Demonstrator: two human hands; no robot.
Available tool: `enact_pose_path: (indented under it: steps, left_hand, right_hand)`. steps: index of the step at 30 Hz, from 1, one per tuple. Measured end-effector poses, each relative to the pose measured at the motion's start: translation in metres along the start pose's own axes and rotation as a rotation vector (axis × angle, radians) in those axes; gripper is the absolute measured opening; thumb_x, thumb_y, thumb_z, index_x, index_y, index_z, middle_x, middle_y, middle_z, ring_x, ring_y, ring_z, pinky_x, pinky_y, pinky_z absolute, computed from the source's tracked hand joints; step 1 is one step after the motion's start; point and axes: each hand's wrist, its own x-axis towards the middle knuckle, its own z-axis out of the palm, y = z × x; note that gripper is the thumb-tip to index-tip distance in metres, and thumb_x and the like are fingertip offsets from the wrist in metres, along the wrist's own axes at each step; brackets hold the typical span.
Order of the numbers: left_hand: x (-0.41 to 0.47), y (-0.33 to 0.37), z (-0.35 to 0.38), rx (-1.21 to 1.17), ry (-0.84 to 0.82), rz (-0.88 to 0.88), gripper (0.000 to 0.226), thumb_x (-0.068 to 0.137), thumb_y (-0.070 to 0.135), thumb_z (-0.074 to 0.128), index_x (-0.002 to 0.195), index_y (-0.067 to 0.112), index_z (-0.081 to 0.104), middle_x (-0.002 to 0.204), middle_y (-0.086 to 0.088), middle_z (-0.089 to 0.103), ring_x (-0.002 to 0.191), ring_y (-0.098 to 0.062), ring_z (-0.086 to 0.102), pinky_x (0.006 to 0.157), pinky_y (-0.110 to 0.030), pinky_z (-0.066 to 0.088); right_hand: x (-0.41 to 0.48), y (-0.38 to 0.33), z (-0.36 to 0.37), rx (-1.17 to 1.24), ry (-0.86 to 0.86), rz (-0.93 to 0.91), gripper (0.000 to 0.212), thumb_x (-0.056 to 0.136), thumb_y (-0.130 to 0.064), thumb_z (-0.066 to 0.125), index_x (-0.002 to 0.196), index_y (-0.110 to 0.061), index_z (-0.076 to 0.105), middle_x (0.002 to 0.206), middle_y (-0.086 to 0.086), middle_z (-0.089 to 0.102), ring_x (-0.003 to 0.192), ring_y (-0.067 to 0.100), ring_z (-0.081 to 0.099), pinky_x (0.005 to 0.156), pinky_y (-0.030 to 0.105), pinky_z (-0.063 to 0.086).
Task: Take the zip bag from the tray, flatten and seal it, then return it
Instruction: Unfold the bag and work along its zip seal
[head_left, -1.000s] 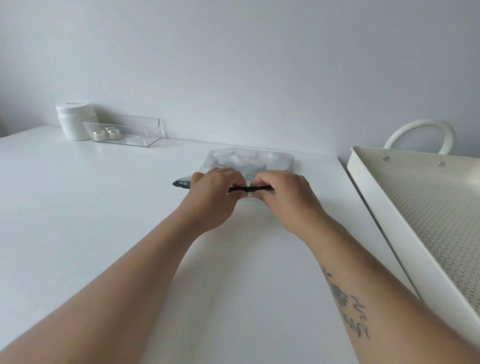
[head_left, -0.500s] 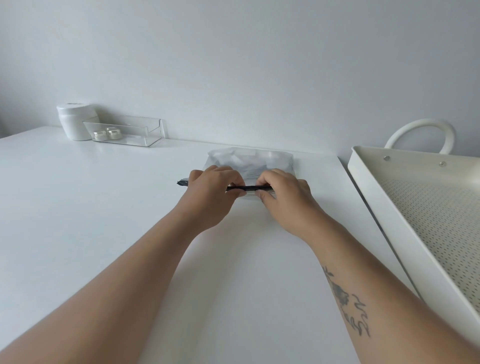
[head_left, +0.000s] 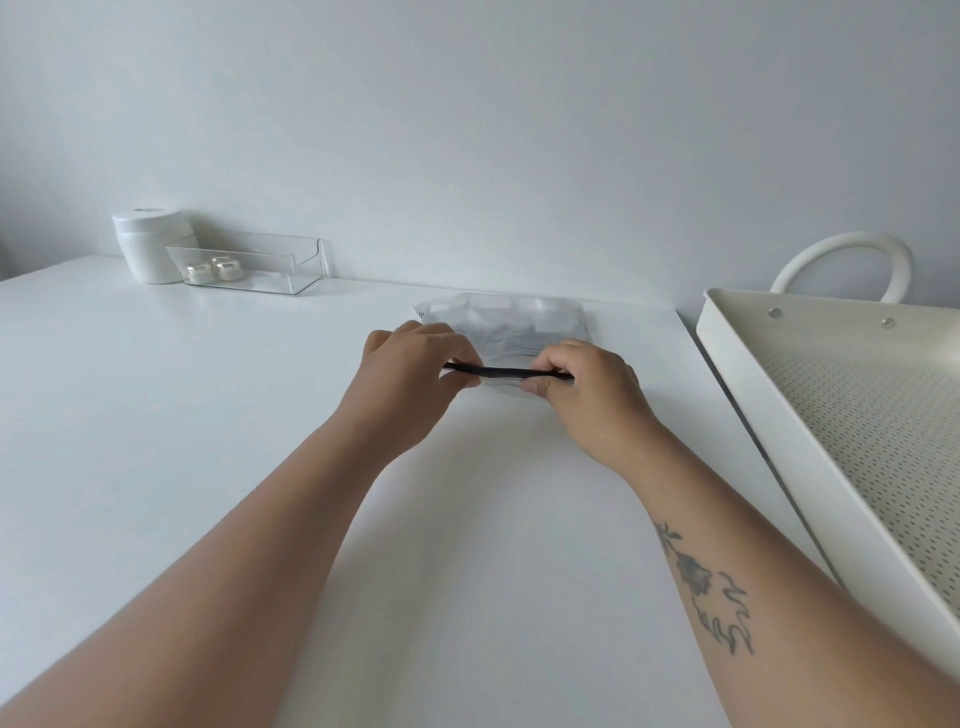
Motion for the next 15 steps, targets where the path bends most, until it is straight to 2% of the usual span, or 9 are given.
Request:
enact_pose_path:
  steps: [3,6,8,10,12,15]
  left_hand:
    - [0.0003,0.0003,0.0019,0.019,-0.002,-0.031,0.010,0.092,0.020,0.060,0.089,0.027,0.067,0.091,0.011,0.064,0.092,-0.016,0.051,0.088,-0.034,0.030]
    - [0.0014,0.0014,0.0038,0.052,0.019,-0.046,0.011,0.093,0.020,0.058,0.090,0.027,0.066,0.090,0.011,0.063,0.091,-0.017,0.052,0.084,-0.035,0.032]
    - [0.0012,0.0018,0.0042,0.057,0.020,-0.045,0.011,0.093,0.022,0.057,0.090,0.028,0.066,0.090,0.011,0.064,0.091,-0.018,0.053,0.085,-0.037,0.035]
    - [0.0000,0.0012,0.0037,0.044,0.007,-0.044,0.010,0.093,0.024,0.058,0.091,0.029,0.067,0.090,0.011,0.064,0.091,-0.017,0.053,0.085,-0.037,0.036]
    - [-0.0008,0.0005,0.0028,0.017,-0.018,-0.030,0.008,0.092,0.028,0.060,0.092,0.031,0.068,0.090,0.013,0.065,0.090,-0.015,0.053,0.084,-0.035,0.036]
    - [-0.0013,0.0024,0.0018,-0.031,-0.067,-0.010,0.004,0.089,0.035,0.063,0.091,0.034,0.067,0.087,0.016,0.064,0.088,-0.012,0.055,0.082,-0.035,0.039]
  right_hand:
    - [-0.0021,-0.0001,0.0021,-0.025,-0.005,-0.041,0.008,0.089,-0.024,0.065,0.082,-0.026,0.062,0.082,-0.011,0.060,0.080,0.003,0.047,0.086,0.034,0.035]
    - [-0.0028,-0.0044,0.0066,-0.022,0.006,-0.104,0.008,0.087,-0.024,0.066,0.092,-0.030,0.065,0.090,-0.018,0.063,0.092,-0.027,0.035,0.079,0.027,0.021]
    - [-0.0018,-0.0066,0.0095,-0.029,0.007,-0.116,0.005,0.089,-0.023,0.065,0.090,-0.027,0.065,0.087,-0.018,0.061,0.090,-0.033,0.029,0.076,0.025,0.019]
    - [-0.0005,-0.0070,0.0099,-0.035,0.007,-0.095,0.005,0.090,-0.022,0.064,0.085,-0.024,0.065,0.079,-0.016,0.058,0.086,-0.025,0.037,0.077,0.027,0.021]
    - [-0.0001,-0.0052,0.0084,-0.029,-0.012,-0.067,0.008,0.089,-0.022,0.065,0.081,-0.023,0.066,0.071,-0.015,0.056,0.077,-0.007,0.046,0.077,0.029,0.025]
    - [0.0002,-0.0012,0.0062,0.048,-0.039,0.012,0.008,0.087,-0.025,0.068,0.079,-0.026,0.069,0.066,-0.012,0.057,0.072,0.007,0.048,0.071,0.029,0.031]
